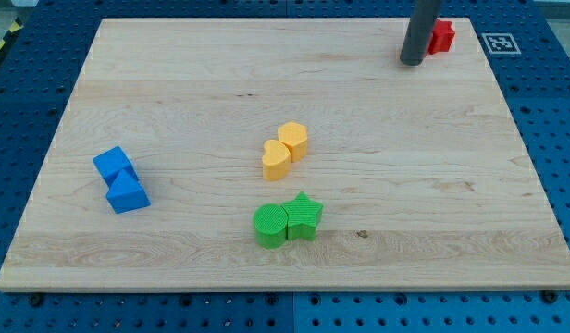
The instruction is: Move yellow heart towards the center right
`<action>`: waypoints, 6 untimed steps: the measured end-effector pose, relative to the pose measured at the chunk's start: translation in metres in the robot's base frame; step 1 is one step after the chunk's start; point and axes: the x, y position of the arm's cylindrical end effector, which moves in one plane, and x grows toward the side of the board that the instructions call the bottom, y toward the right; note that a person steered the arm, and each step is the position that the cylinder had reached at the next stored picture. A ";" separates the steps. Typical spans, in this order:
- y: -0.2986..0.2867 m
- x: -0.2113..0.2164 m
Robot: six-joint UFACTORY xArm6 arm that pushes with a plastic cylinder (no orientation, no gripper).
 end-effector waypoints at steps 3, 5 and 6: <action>-0.015 -0.006; -0.175 0.061; -0.246 0.104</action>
